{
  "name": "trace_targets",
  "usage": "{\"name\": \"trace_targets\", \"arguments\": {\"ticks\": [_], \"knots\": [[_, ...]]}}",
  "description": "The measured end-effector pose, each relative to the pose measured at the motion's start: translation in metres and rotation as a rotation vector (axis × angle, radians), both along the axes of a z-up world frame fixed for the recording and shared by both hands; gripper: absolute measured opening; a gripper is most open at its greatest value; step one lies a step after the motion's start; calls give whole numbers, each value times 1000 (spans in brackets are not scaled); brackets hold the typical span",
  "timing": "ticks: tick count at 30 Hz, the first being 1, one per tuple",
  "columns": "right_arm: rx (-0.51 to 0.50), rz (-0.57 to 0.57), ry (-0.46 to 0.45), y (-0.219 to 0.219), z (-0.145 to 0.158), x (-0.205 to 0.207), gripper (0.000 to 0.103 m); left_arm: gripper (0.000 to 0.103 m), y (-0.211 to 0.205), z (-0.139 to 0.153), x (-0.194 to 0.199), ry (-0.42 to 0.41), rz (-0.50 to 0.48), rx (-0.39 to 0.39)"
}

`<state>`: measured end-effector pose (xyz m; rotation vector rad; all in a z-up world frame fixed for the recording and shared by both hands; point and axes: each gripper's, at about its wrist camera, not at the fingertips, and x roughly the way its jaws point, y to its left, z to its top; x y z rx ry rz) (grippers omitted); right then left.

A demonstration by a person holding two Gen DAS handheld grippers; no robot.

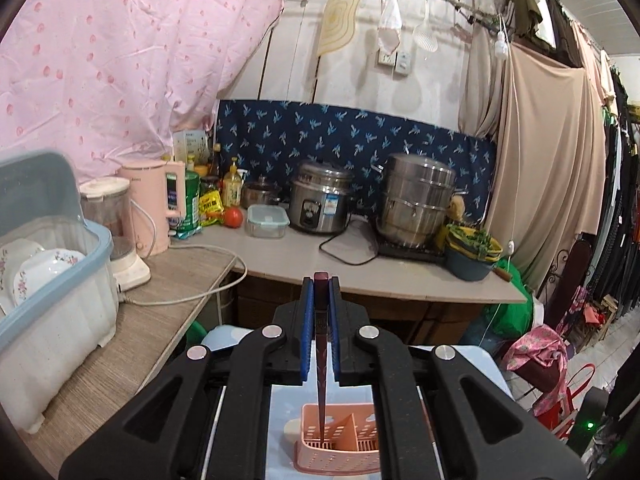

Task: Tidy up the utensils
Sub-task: 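Lift the chopstick with the left tool and drop it into the pink holder, then return the open left tool to the chopsticks on the table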

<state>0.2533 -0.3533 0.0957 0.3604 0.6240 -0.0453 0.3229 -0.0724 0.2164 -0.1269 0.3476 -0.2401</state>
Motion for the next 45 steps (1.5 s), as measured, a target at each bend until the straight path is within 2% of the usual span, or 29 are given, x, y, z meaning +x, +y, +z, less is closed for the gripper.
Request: {"name": "trace_targets", "arguments": {"ticks": [3,4,5,7,14,18,25,31,40,45], "knots": [[-8,7,1,3,-2,0,3,8,4,-8,5,24,3,-7],[-10,5,-1,4,-1,0,4,11,5,-10,4,25,5,-8],[-10,4,-5,5,-1,-1,4,16,6,-12,4,26,8,-6],[-10,0,-8,7,0,-3,6,38,8,-13,2,23,22,-2],[-2,-7,-21,8,7,-14,12,48,17,-10,-13,17,25,0],[0,-5,-39,10,16,-28,13,62,23,-9,-29,17,25,5],[5,11,-51,18,21,-65,17,64,33,-13,-68,18,8,31],[-52,25,-33,35,12,-105,19,64,44,-36,-102,63,-8,65],[-87,37,26,52,-19,-173,25,64,62,-111,-149,209,-7,145],[-89,41,95,60,-48,-207,26,64,74,-150,-172,302,-5,141]]}}
